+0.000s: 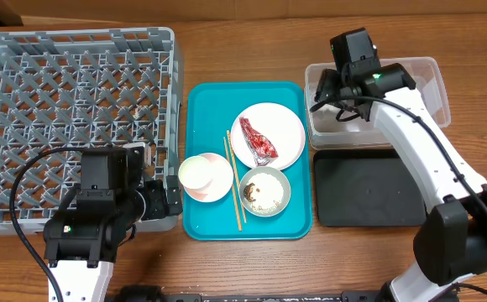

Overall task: Sort waste into correct bins and load items into the dishwasher
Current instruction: 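Carry the tissue with the right gripper and drop it in the clear bin, then return the right gripper to the plate and grasp the red wrapper, then move the red wrapper with the right gripper into the clear bin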

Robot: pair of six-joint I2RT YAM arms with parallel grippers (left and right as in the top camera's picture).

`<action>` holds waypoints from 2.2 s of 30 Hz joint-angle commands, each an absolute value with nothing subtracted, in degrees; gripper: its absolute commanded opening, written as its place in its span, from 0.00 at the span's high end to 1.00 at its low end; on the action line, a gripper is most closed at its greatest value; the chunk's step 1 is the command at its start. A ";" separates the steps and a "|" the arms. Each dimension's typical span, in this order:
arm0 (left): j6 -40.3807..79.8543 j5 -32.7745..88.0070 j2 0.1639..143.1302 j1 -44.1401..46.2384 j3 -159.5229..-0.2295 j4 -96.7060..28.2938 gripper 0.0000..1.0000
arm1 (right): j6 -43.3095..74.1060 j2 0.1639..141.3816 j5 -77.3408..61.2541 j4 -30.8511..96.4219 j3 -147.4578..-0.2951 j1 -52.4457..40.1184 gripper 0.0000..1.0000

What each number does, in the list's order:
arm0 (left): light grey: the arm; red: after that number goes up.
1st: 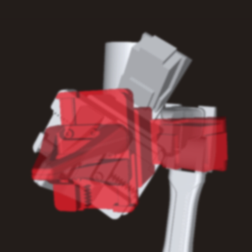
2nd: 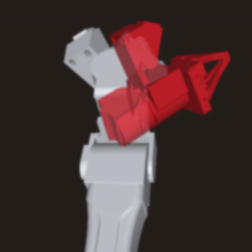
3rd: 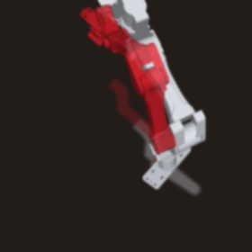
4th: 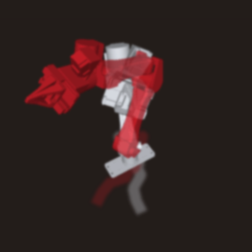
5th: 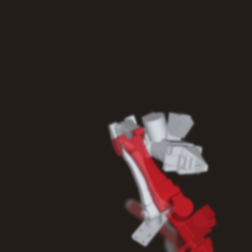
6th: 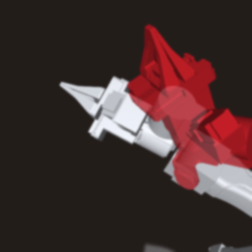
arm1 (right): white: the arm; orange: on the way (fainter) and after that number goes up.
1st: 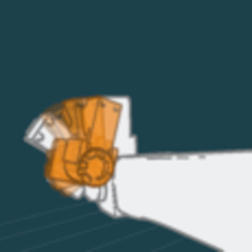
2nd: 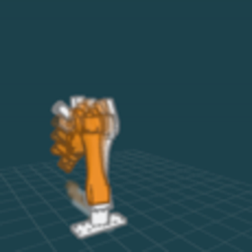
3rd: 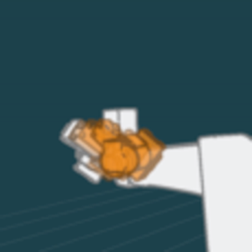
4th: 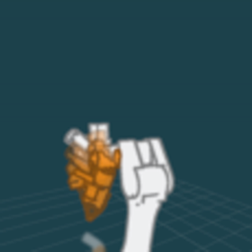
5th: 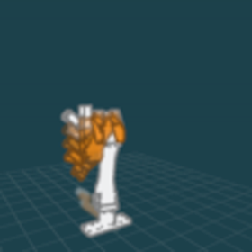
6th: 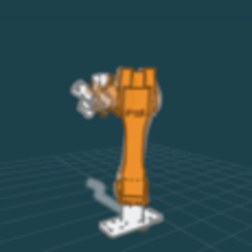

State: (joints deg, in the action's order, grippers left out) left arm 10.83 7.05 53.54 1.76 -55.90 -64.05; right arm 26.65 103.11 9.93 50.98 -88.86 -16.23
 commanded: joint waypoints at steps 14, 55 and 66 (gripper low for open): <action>11.81 6.66 53.58 1.41 -57.28 -64.07 0.00 | 8.80 104.60 -7.07 48.18 -86.26 -31.55 0.21; 11.84 7.07 53.58 1.41 -57.28 -64.29 0.00 | 16.29 113.19 7.44 45.28 -91.26 -32.62 0.96; 11.84 7.07 53.58 1.41 -57.28 -64.31 0.00 | 35.88 105.34 7.46 49.78 -91.11 -16.01 0.83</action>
